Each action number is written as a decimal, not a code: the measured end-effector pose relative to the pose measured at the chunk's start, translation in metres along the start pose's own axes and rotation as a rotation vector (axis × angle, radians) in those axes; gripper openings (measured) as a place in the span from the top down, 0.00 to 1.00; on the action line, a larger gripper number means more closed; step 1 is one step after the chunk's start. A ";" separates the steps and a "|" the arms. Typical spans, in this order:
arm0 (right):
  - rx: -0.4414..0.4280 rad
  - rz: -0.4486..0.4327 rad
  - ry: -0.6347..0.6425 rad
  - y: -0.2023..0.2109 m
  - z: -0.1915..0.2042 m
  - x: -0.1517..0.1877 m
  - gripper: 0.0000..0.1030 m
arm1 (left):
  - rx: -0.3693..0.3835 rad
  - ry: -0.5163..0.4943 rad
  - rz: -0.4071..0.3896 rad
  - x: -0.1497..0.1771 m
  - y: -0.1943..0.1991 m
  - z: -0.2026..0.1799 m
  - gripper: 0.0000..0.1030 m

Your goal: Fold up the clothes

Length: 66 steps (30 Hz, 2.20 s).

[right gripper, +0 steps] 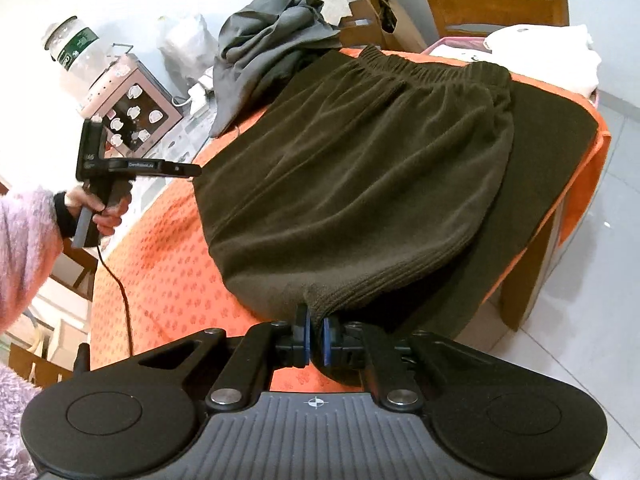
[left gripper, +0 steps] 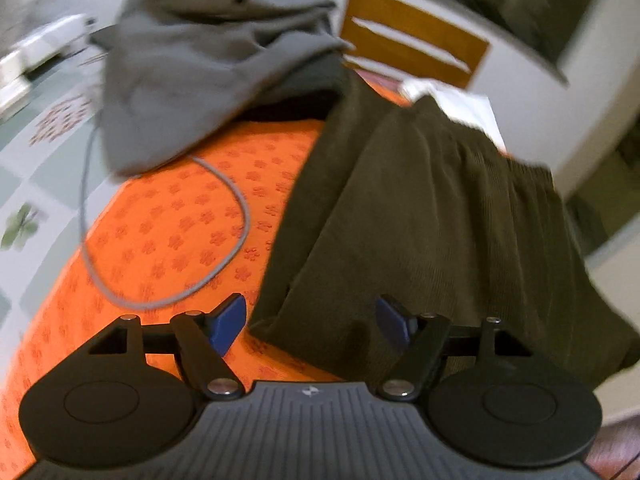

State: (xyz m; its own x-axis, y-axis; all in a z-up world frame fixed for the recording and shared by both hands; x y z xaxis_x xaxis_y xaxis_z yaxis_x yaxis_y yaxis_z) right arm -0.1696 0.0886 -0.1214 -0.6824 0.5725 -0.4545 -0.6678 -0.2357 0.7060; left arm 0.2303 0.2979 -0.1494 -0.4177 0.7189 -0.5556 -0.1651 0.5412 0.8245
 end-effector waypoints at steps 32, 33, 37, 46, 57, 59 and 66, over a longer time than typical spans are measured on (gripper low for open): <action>-0.068 -0.147 -0.081 0.079 0.007 -0.071 0.92 | 0.216 0.307 -0.313 -0.014 0.076 0.003 0.93; -0.079 -0.175 -0.093 0.090 0.005 -0.083 0.93 | 0.212 0.343 -0.358 -0.018 0.088 0.000 0.93; -0.105 -0.238 -0.098 0.125 0.005 -0.134 0.93 | 0.166 0.423 -0.494 -0.036 0.134 -0.015 0.93; -0.156 -0.186 0.021 0.179 0.016 -0.279 0.93 | 0.069 0.560 -0.776 -0.049 0.241 -0.056 0.96; -0.459 -0.065 0.283 0.135 0.108 -0.396 0.93 | -0.314 0.743 -1.002 -0.007 0.375 -0.087 0.97; -0.506 -0.023 0.333 0.104 0.130 -0.405 0.93 | -0.395 0.776 -1.011 0.005 0.387 -0.083 0.97; -0.643 0.103 0.438 0.011 0.201 -0.426 0.93 | -0.613 0.871 -1.045 0.044 0.428 -0.067 0.97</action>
State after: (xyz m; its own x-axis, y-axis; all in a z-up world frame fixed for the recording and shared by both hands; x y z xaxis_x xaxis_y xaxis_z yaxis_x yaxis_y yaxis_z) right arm 0.1737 0.0001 0.1898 -0.7160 0.1931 -0.6709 -0.5447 -0.7557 0.3637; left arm 0.0814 0.5319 0.1863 -0.2288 -0.4671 -0.8541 -0.9666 0.2128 0.1425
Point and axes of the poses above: each gripper's, at about its wrist camera, not at the fingertips, and y roughly against the way its jaws point, z to its left, x to its underside, the point moved 6 cm from there along -y, roughly the way its jaws point, and after that the axes turned 7 degrees about -y, right-handed, at the moved point
